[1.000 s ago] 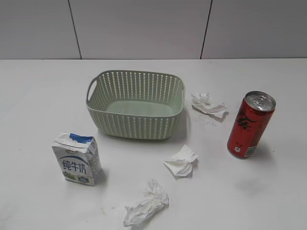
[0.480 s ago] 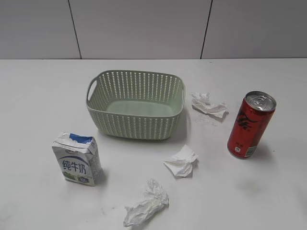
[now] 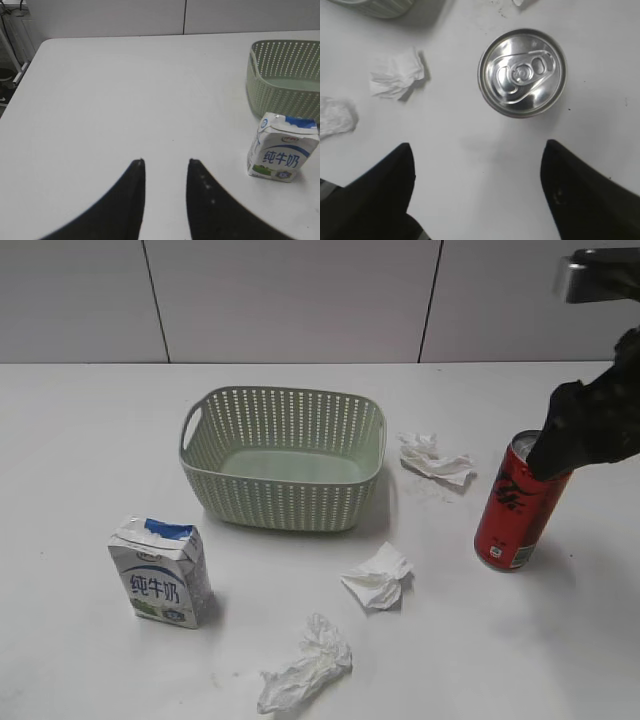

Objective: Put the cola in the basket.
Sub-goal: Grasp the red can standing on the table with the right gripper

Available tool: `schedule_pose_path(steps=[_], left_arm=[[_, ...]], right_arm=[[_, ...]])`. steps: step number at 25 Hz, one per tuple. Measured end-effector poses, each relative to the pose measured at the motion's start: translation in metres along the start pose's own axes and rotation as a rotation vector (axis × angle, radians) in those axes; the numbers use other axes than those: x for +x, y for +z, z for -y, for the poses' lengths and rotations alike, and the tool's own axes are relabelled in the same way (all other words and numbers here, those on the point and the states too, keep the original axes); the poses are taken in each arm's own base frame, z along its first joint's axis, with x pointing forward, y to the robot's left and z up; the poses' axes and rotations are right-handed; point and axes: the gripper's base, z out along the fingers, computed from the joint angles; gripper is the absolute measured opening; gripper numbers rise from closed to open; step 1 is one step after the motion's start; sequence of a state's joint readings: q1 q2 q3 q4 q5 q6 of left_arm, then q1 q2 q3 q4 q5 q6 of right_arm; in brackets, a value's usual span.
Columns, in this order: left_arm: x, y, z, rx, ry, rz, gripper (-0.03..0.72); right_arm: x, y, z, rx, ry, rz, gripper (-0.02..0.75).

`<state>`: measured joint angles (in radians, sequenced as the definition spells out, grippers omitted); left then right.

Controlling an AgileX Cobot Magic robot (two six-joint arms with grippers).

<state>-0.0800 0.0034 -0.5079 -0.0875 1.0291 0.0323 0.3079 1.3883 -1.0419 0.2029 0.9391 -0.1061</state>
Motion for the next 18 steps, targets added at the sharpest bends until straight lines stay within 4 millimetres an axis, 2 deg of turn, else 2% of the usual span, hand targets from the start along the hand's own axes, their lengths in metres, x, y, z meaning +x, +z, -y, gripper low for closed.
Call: schedule_pose_path(steps=[3,10,18], left_arm=[[0.000,0.000,0.000,0.000,0.000,0.000,0.228],[0.000,0.000,0.000,0.000,0.000,0.000,0.229],[0.000,0.000,0.000,0.000,0.000,0.000,0.229]], right_arm=[[-0.012,0.015,-0.002,0.063,-0.005,-0.038,0.591],[-0.034,0.036,0.002,0.097,0.026,-0.047,0.591],[-0.037,0.077,0.014,0.126,0.064,-0.145,0.591]])
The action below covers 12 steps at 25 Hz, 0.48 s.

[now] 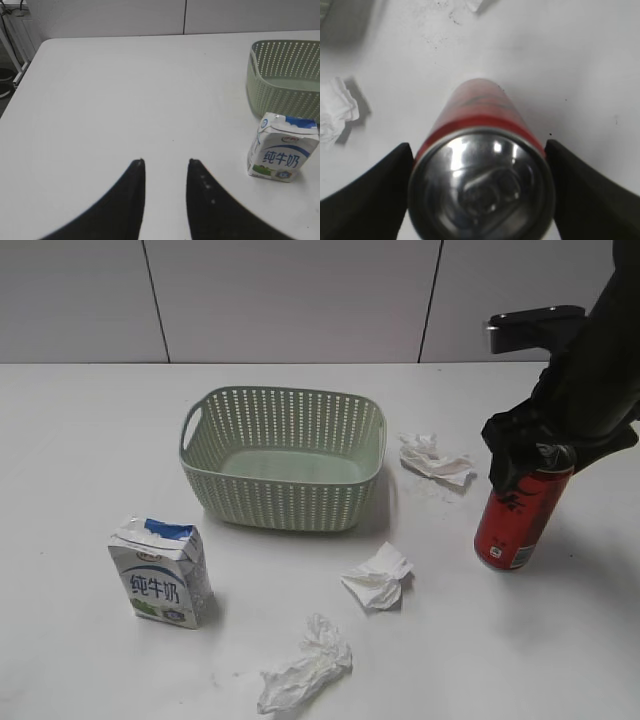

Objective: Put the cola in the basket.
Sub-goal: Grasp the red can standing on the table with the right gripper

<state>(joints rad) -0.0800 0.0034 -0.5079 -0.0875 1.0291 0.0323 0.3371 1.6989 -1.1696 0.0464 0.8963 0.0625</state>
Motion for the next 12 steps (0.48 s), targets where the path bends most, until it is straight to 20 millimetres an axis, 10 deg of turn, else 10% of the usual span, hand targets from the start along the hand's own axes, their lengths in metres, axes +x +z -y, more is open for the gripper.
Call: schedule_pose_path(steps=[12], left_arm=[[0.000,0.000,0.000,0.000,0.000,0.000,0.229]], right_arm=[[0.002,0.023,0.001,0.012,0.004,-0.102,0.516]])
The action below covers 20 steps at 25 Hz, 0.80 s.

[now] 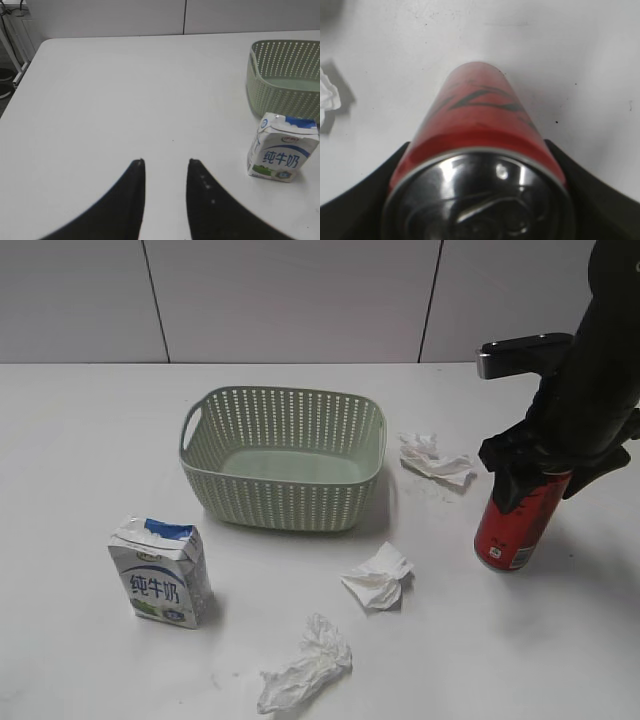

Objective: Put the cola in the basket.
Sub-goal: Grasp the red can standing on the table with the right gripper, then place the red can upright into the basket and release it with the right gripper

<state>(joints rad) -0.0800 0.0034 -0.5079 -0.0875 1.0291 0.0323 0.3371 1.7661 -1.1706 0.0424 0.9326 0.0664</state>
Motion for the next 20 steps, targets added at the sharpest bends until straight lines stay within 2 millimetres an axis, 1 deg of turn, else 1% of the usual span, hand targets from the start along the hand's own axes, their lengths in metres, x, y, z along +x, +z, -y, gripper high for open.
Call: schedule_pose_path(steps=[5,8,11,16,18,20], left_arm=[[0.000,0.000,0.000,0.000,0.000,0.000,0.229],[0.000,0.000,0.000,0.000,0.000,0.000,0.229],[0.000,0.000,0.000,0.000,0.000,0.000,0.229],[0.000,0.000,0.000,0.000,0.000,0.000,0.229],[0.000,0.000,0.000,0.000,0.000,0.000,0.229],[0.000,0.000,0.000,0.000,0.000,0.000,0.229]], right_arm=[[-0.002,-0.003,0.000,0.000,0.002,-0.010,0.516],[-0.010,-0.015,-0.002,-0.002,0.000,-0.002,0.516],[-0.026,-0.038,-0.004,-0.008,-0.004,0.049,0.516],[-0.054,-0.092,-0.012,-0.035,-0.025,0.208,0.516],[-0.062,-0.112,-0.021,-0.045,-0.056,0.279,0.516],[-0.069,-0.130,-0.036,-0.057,-0.109,0.341,0.516]])
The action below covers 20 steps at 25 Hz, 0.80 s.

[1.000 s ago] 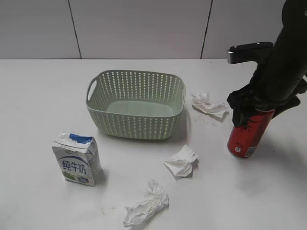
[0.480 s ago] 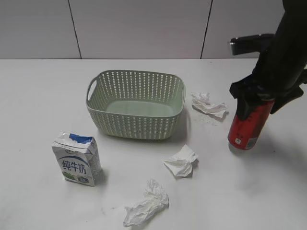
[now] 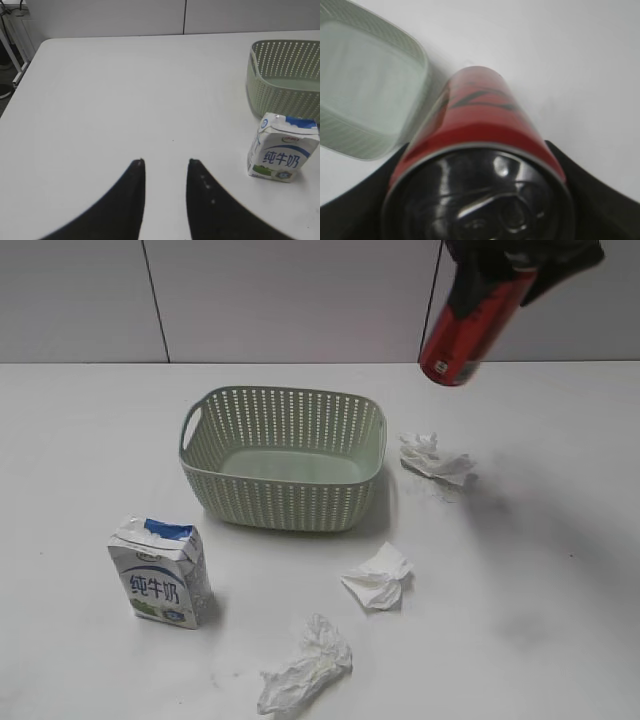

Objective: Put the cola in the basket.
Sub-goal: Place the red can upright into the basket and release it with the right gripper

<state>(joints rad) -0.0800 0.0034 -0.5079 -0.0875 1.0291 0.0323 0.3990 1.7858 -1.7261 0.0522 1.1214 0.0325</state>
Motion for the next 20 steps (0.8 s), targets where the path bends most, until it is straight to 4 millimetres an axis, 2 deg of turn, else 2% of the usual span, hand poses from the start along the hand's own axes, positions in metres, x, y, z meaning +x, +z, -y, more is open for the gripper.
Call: schedule_pose_path(steps=[3,6,9,13,17,20], left_arm=[[0.000,0.000,0.000,0.000,0.000,0.000,0.229],[0.000,0.000,0.000,0.000,0.000,0.000,0.229],[0.000,0.000,0.000,0.000,0.000,0.000,0.229],[0.000,0.000,0.000,0.000,0.000,0.000,0.228],[0.000,0.000,0.000,0.000,0.000,0.000,0.228],[0.000,0.000,0.000,0.000,0.000,0.000,0.228]], right_arm=[[-0.015,-0.006,-0.033,-0.044,-0.090,0.045,0.516],[-0.024,0.006,-0.066,-0.082,-0.175,0.036,0.516],[-0.027,0.035,-0.098,-0.107,-0.259,-0.019,0.516],[-0.023,0.083,-0.133,-0.125,-0.331,-0.105,0.516],[-0.011,0.127,-0.148,-0.125,-0.371,-0.187,0.516],[-0.004,0.152,-0.148,-0.117,-0.381,-0.241,0.516]])
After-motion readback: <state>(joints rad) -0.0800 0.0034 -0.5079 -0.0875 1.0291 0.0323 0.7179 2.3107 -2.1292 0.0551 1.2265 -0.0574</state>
